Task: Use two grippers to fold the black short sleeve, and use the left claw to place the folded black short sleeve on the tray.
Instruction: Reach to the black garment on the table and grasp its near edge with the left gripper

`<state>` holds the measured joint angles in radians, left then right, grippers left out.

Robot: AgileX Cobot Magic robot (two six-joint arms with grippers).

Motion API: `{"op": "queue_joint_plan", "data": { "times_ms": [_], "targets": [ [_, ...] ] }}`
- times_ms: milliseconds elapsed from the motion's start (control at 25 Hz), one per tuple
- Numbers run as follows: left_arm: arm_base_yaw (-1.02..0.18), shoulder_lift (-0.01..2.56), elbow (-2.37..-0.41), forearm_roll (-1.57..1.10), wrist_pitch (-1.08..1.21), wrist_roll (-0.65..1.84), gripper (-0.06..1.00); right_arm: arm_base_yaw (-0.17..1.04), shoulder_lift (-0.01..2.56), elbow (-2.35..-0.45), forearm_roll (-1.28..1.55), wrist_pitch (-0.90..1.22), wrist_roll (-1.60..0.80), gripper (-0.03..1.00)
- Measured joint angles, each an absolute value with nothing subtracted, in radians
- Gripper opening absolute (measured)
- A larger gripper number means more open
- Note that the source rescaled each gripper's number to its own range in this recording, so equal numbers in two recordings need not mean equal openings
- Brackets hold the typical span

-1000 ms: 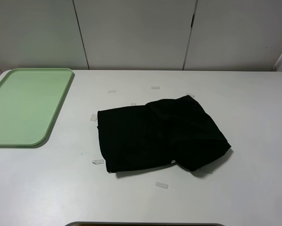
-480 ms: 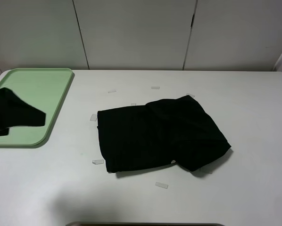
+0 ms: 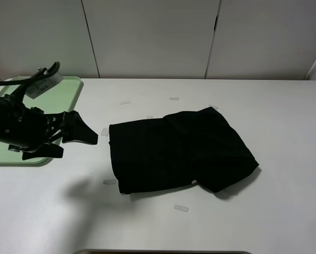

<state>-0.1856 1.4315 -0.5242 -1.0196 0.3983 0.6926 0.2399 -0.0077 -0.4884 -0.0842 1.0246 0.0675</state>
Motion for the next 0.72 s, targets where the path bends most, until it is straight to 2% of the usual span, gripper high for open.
{"op": "queue_joint_plan", "data": {
  "times_ms": [360, 720],
  "targets": [
    [-0.261, 1.621, -0.552, -1.259, 0.311, 0.921, 0.96, 0.240, -0.008, -0.488, -0.084, 1.025, 0.068, 1.00],
    [-0.339, 1.836, -0.679, -1.419, 0.304, 1.041, 0.93, 0.240, -0.008, -0.488, -0.084, 1.025, 0.068, 1.00]
  ]
}}
